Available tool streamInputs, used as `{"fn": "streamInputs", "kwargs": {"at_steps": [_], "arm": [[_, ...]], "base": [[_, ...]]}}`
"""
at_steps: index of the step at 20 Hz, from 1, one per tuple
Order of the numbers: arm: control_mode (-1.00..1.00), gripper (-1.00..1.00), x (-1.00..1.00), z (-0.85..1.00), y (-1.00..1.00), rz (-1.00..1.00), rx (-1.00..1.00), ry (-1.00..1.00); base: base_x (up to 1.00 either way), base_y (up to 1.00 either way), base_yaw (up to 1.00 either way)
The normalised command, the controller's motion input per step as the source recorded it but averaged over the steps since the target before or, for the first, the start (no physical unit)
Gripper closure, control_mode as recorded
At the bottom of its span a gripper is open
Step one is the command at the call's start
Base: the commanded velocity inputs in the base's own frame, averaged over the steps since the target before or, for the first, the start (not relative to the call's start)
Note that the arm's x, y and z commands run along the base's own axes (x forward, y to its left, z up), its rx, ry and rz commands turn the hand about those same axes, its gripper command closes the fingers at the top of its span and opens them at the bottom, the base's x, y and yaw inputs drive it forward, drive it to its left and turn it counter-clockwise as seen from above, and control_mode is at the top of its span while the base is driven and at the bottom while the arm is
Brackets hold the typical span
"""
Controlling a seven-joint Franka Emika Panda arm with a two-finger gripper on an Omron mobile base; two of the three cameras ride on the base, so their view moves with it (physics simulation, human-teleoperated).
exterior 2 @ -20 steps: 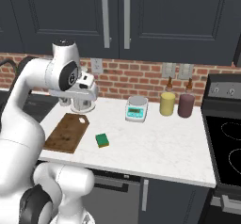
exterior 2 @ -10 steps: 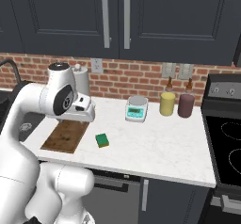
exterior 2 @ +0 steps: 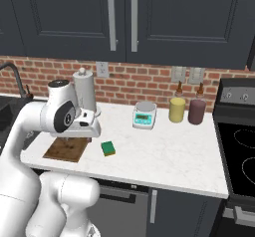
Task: Pick up the sponge from the counter and clean the cutting board by briefly scrubbing or pressing down on the cutting board. Once finished, release the sponge.
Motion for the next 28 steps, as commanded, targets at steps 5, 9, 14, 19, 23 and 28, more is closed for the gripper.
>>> {"fn": "streamInputs", "kwargs": {"at_steps": [5, 9, 14, 19, 23, 28], "arm": [[-1.00, -1.00, 0.20, -0.21, -0.23, 0.04, 0.00, 0.01], [-1.00, -1.00, 0.23, -0.24, -0.23, 0.03, 0.00, 0.00], [-1.00, -1.00, 0.33, -0.20, -0.05, 0.02, 0.00, 0.00], [-1.00, -1.00, 0.45, -0.13, 0.00, 0.04, 0.00, 0.01], [-1.00, -1.00, 0.41, -0.10, -0.02, 0.07, 0.00, 0.04], [-1.00, -1.00, 0.25, -0.14, -0.04, 0.09, 0.00, 0.03]], "base": [[0.00, 0.00, 0.00], [0.00, 0.00, 0.00], [0.00, 0.00, 0.00], [0.00, 0.00, 0.00], [0.00, 0.00, 0.00], [0.00, 0.00, 0.00]]}}
